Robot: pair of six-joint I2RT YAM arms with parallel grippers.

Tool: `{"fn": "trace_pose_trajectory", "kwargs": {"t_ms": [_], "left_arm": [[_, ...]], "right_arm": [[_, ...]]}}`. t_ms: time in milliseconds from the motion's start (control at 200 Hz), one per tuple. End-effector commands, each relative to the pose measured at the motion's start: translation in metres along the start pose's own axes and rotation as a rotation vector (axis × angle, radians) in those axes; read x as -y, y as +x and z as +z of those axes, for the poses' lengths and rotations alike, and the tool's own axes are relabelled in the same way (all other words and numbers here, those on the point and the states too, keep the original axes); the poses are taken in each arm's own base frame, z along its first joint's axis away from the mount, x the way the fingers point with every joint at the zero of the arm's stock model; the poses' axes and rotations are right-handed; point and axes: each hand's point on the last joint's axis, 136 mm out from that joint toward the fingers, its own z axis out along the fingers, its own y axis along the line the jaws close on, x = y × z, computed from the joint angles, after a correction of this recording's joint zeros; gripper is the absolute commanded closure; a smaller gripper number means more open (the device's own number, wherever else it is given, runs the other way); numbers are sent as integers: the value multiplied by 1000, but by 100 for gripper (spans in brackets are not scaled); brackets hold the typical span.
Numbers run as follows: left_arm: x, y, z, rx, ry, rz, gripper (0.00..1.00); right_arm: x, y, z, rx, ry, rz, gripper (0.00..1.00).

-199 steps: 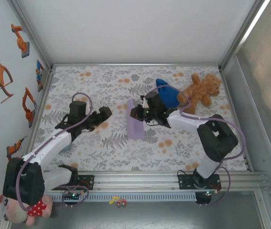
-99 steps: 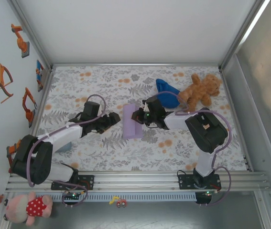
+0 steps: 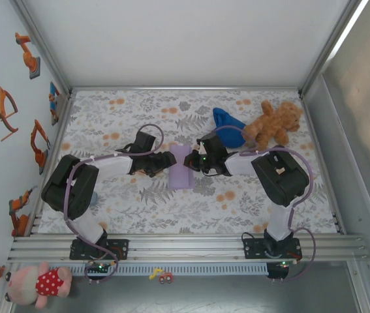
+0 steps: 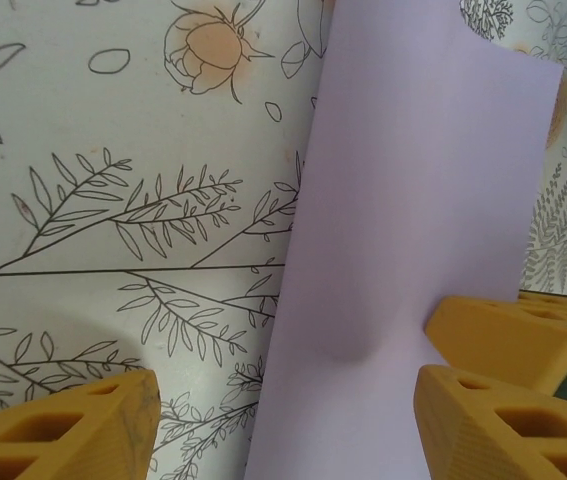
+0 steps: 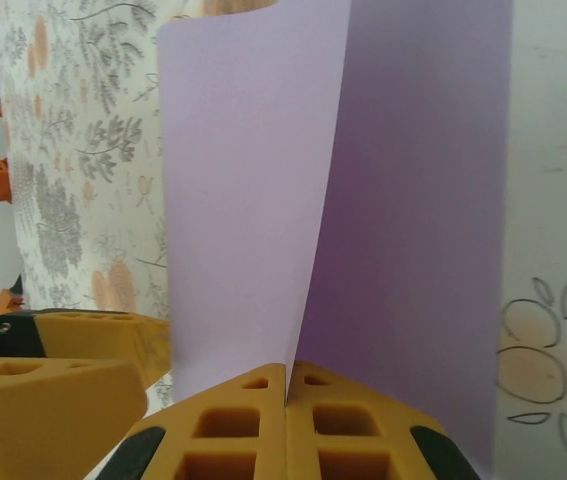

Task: Fold a paper plane with a square sheet of paper (pick it up from the middle)
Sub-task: First fold in half a square sheet of paper at the center of the table.

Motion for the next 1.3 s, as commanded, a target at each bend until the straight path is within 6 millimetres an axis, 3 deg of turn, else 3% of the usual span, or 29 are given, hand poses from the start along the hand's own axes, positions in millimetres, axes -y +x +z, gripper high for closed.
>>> {"fn": "trace_pose_trajectory", "kwargs": {"t_ms": [0,200,461,766,811,1007,1132,1297], "left_arm": [[5,-3,1,-11,-4,18,34],[7,3,11,-59,-9,21,44],[7,9,20,-99,-30,28,45],[-19,19,30,-129,-158,2,53],[-24,19,30,-133,-191,0,55],[-41,23,33,-139,-276,-8,59],[-46,23,33,-138,-303,-15,61],[-52,22,35,-135,-344,-19,64]], "right_arm": [[6,-1,1,-11,14,-10,100],[11,-2,0,-12,21,-1,100],[11,-2,0,-23,25,-2,100],[5,-5,-1,-26,14,-3,100],[3,-6,-4,-18,14,-4,100],[4,-16,-29,49,59,-12,78],[14,-22,-48,104,136,-29,76],[23,-23,-59,131,203,-52,76]]}}
